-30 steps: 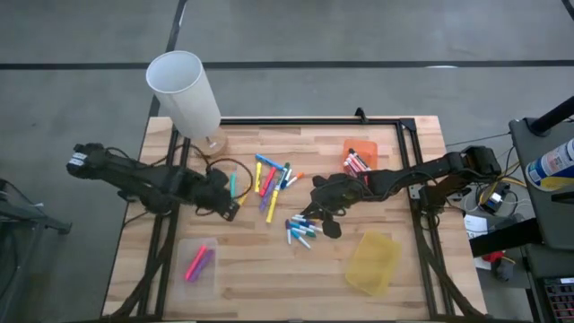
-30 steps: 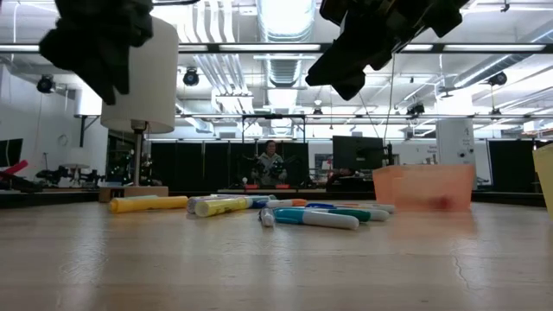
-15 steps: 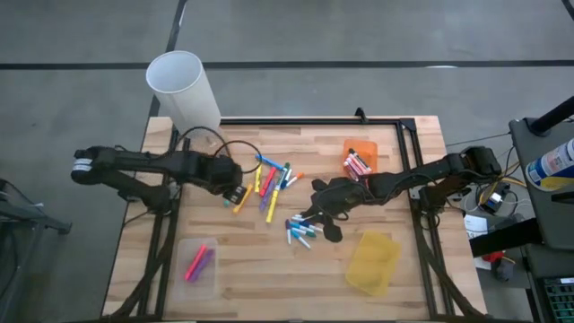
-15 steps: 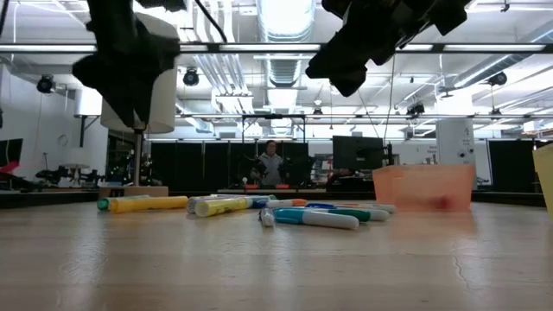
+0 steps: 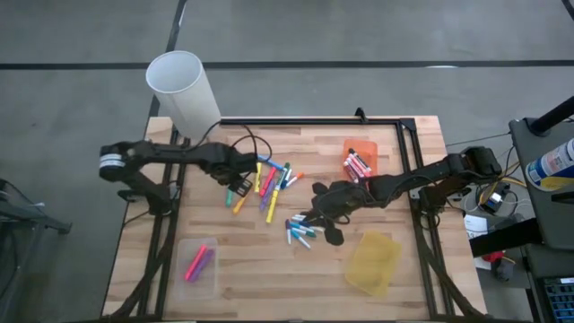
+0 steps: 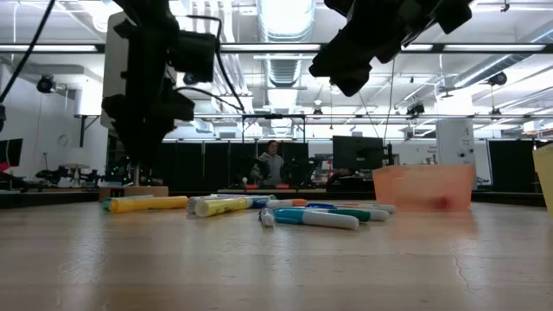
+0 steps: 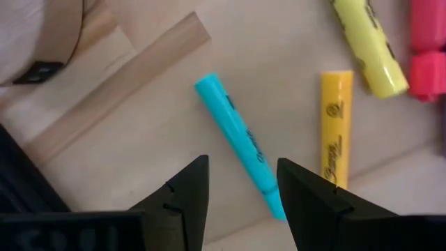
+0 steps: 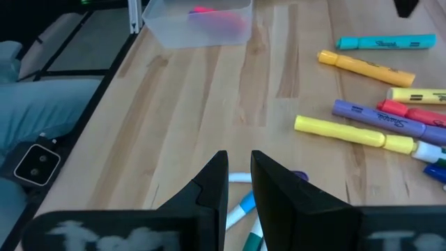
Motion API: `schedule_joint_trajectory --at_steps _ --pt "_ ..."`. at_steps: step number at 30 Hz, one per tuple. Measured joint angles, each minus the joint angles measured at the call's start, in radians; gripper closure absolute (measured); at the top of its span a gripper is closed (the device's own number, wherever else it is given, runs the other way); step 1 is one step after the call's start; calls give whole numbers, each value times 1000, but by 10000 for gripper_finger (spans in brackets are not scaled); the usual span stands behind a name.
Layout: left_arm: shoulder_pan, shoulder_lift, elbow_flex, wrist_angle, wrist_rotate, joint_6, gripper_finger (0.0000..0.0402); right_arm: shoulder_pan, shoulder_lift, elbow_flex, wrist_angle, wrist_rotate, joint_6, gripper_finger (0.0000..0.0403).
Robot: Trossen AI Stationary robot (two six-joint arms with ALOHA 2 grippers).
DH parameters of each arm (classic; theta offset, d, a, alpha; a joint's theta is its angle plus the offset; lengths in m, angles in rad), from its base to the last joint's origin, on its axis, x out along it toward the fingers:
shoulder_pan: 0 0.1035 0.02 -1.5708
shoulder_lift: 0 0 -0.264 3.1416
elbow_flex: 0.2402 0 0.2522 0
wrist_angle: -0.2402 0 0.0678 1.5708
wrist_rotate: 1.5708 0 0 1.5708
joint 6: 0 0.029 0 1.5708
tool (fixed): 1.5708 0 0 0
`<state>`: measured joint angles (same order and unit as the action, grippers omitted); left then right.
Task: Pick & Place Markers
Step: Put the blue marker pen into the transparent bin
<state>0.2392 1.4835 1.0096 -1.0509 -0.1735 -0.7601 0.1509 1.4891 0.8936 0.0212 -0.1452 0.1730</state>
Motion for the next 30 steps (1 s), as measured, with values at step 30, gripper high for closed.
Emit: schedule_joint_trajectory --at_steps 30 --pt "100 45 -227 301 109 5 241 61 0 -15 15 41 11 346"
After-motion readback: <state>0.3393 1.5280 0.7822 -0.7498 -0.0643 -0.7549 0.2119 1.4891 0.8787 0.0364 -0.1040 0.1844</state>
